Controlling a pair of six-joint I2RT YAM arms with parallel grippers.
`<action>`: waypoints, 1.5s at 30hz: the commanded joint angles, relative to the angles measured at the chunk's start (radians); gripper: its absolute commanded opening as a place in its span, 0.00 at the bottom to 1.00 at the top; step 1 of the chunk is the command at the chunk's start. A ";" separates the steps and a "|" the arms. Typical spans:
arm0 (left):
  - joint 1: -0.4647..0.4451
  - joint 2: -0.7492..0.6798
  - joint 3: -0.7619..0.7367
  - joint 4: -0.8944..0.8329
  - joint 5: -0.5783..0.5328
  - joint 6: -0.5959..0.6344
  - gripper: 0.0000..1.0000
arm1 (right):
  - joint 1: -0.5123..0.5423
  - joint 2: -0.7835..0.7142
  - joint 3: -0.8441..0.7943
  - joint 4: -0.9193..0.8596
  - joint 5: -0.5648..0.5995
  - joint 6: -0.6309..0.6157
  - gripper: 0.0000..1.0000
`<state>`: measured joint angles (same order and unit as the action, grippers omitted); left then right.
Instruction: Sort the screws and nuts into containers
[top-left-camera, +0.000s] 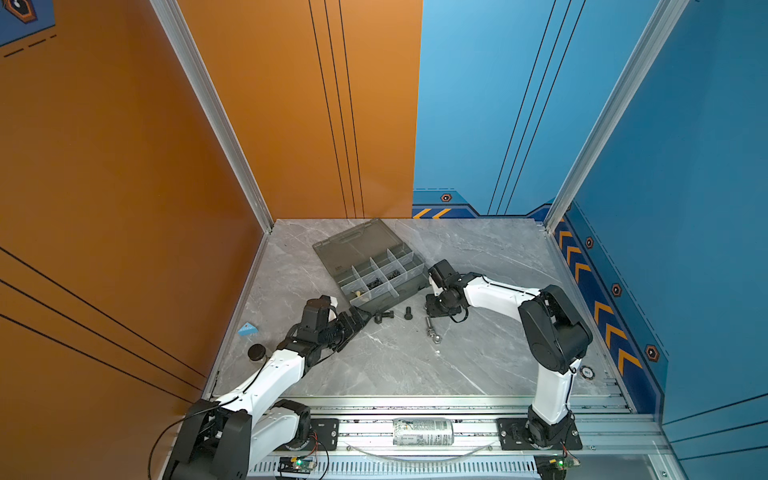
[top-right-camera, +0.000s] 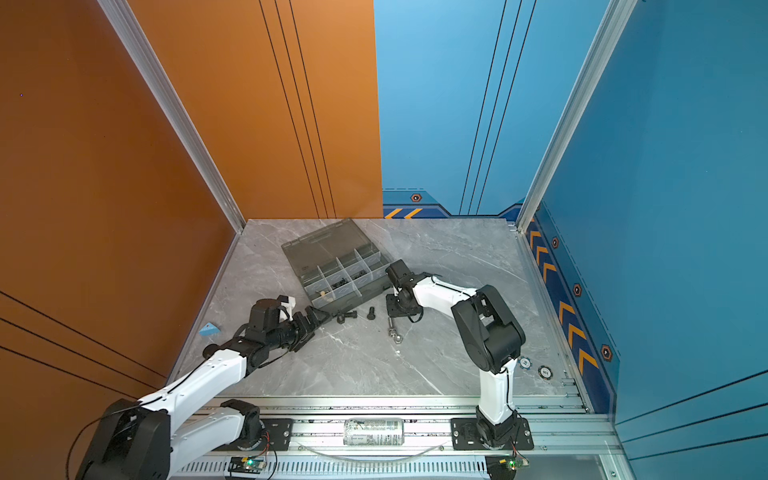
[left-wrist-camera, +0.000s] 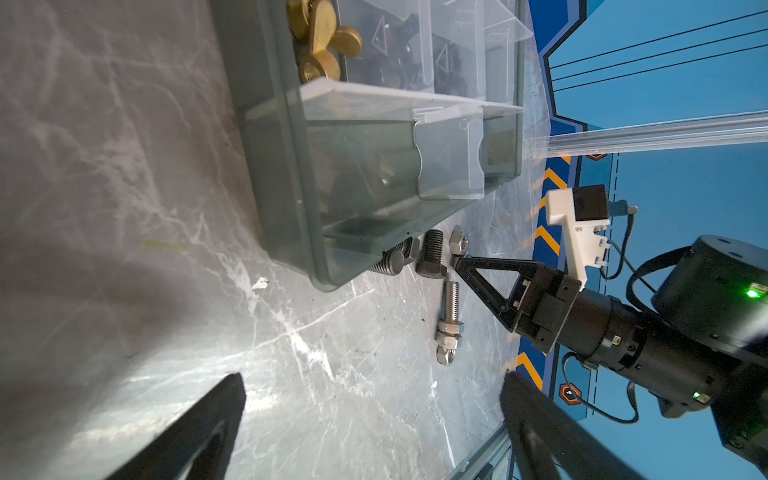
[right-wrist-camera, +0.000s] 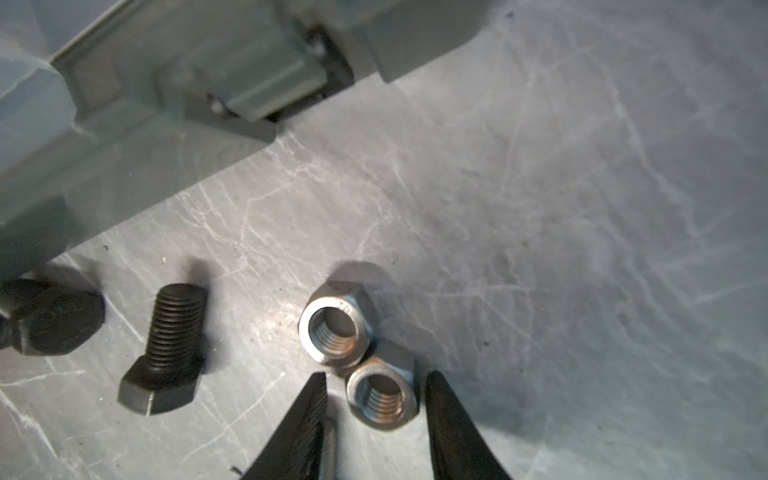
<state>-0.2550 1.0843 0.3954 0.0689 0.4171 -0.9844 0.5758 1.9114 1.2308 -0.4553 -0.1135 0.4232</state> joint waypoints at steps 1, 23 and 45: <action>0.007 0.024 0.029 0.038 0.023 0.024 0.98 | -0.001 0.050 0.003 -0.048 0.014 -0.010 0.40; 0.011 0.077 0.033 0.089 0.040 0.022 0.98 | 0.006 0.078 0.036 -0.126 0.086 -0.064 0.19; 0.029 0.086 0.008 0.144 0.063 0.029 0.98 | -0.080 -0.009 0.321 -0.210 -0.082 -0.156 0.07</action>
<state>-0.2371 1.1709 0.4129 0.1787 0.4545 -0.9726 0.5053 1.9335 1.4658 -0.6159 -0.1612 0.3035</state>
